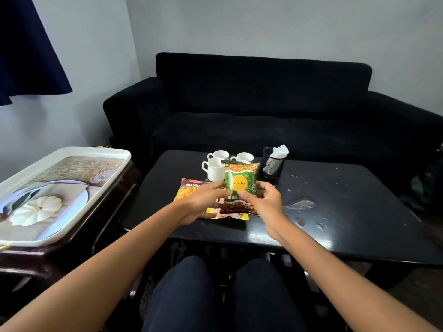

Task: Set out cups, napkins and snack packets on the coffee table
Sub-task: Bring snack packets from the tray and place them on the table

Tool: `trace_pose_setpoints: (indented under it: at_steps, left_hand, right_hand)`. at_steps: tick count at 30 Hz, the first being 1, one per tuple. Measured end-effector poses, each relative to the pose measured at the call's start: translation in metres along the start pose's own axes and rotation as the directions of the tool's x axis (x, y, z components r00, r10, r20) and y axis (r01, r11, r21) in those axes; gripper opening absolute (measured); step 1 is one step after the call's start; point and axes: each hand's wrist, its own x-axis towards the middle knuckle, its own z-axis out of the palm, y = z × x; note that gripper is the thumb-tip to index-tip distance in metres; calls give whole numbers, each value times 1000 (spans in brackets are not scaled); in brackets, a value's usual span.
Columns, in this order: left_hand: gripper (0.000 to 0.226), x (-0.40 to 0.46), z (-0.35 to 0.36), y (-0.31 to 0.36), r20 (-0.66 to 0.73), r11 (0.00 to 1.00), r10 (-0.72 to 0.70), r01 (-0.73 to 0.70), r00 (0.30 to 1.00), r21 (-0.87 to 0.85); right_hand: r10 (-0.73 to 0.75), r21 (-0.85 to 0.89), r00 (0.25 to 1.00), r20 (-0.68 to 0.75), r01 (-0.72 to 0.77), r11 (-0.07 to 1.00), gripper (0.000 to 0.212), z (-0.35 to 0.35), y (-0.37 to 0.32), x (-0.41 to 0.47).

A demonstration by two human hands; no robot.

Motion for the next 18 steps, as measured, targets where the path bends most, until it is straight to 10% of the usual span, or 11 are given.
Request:
trace_pose_setpoints:
  at_steps: [18]
  left_hand:
    - [42,3,13,-7,20,988,-46,43,999,149]
  right_hand:
    - [238,-172,933,-269,-290,941,34,-48,47,40]
